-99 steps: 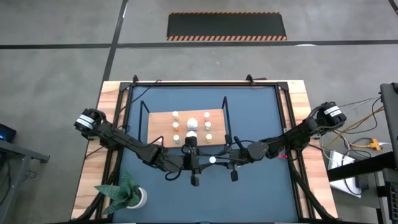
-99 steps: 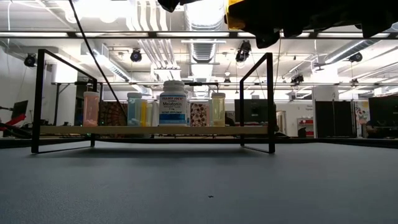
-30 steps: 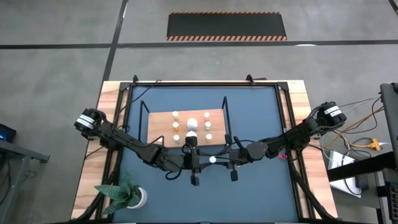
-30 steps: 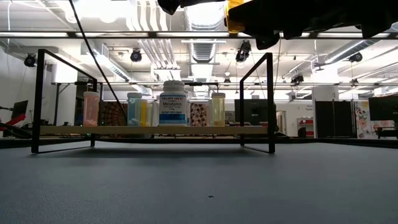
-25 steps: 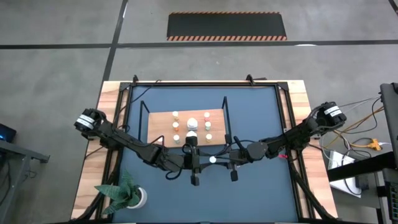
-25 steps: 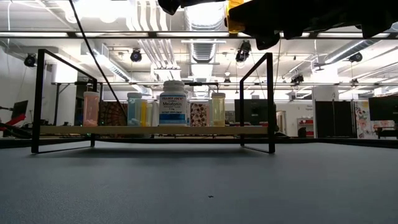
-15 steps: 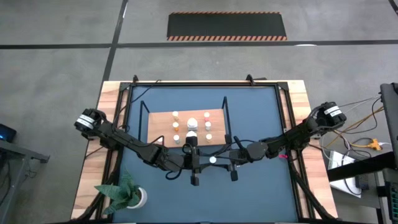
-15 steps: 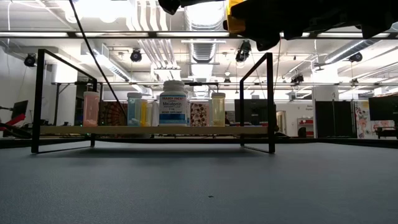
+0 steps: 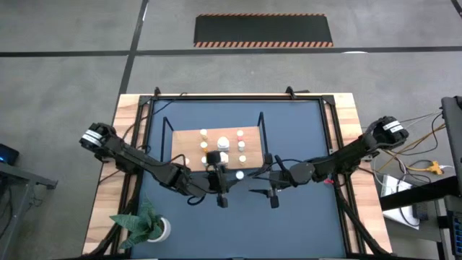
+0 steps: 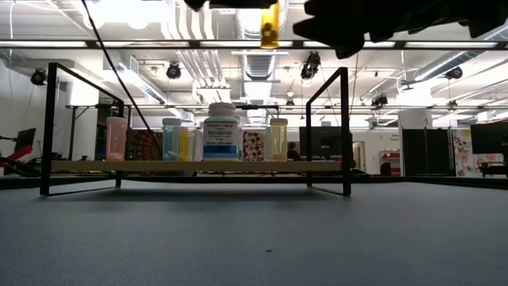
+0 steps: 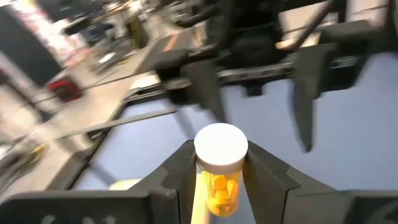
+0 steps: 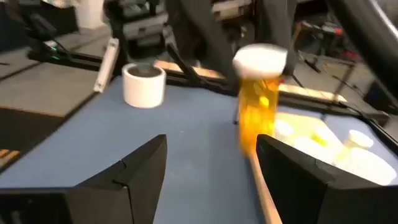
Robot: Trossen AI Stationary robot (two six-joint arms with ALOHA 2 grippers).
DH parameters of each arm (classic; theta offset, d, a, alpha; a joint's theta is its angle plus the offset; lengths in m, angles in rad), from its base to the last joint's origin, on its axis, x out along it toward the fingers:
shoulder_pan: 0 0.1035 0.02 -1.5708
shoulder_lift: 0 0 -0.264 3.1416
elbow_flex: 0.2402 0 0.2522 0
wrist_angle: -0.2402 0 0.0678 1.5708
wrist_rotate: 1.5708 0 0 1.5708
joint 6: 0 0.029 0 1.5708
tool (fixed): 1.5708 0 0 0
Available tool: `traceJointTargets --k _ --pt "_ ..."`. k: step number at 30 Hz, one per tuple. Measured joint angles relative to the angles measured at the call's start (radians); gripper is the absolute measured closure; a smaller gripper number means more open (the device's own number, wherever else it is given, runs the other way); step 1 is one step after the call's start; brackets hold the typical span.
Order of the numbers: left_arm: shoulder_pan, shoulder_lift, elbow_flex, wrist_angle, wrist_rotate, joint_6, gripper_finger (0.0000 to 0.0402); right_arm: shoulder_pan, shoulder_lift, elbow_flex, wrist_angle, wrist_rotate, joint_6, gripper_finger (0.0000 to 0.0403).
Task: Pick and place medicine bottles onto shelf by color
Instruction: Put the orange pill bottle on the shelf
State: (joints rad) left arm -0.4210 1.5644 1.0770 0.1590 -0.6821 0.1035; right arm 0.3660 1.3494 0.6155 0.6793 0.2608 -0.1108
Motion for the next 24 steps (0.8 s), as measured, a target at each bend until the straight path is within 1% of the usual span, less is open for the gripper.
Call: traceJointTargets --k 4,7,9,11,12,15,18,21,24 --pt "-0.001 -0.064 0.0 -0.159 -0.168 -0.071 0.0307 0.0 -0.054 0.0 -0.101 0.06 0.03 0.0167" --pt "-0.001 -0.112 0.0 -0.327 -0.335 -0.166 0.0307 0.0 -0.078 0.0 -0.149 0.081 0.064 0.0171" --pt "0.0 -0.144 0.0 -0.466 -0.437 -0.286 0.0307 0.0 -0.084 -0.001 -0.16 0.087 0.072 0.0172" --pt "0.004 -0.17 0.0 -0.621 -0.492 -0.452 0.0307 0.0 -0.084 -0.002 -0.16 0.088 0.075 0.0172" --pt "0.008 -0.18 -0.003 -0.695 -0.505 -0.549 0.0307 0.0 -0.084 -0.002 -0.161 0.088 0.076 0.0171" --pt "0.015 -0.193 -0.011 -0.914 -0.506 -0.862 0.0307 0.0 -0.084 -0.004 -0.16 0.088 0.077 0.017" --pt "0.016 -0.193 -0.04 -1.048 -0.503 -1.125 0.0307 0.0 -0.084 -0.004 -0.16 0.088 0.077 0.017" --pt "0.022 -0.193 -0.078 -1.086 -0.498 -1.291 0.0307 0.0 -0.084 -0.004 -0.159 0.088 0.078 0.017" --pt "0.038 -0.192 -0.109 -1.09 -0.464 -1.346 0.0307 0.0 -0.084 -0.005 -0.158 0.088 0.078 0.017"
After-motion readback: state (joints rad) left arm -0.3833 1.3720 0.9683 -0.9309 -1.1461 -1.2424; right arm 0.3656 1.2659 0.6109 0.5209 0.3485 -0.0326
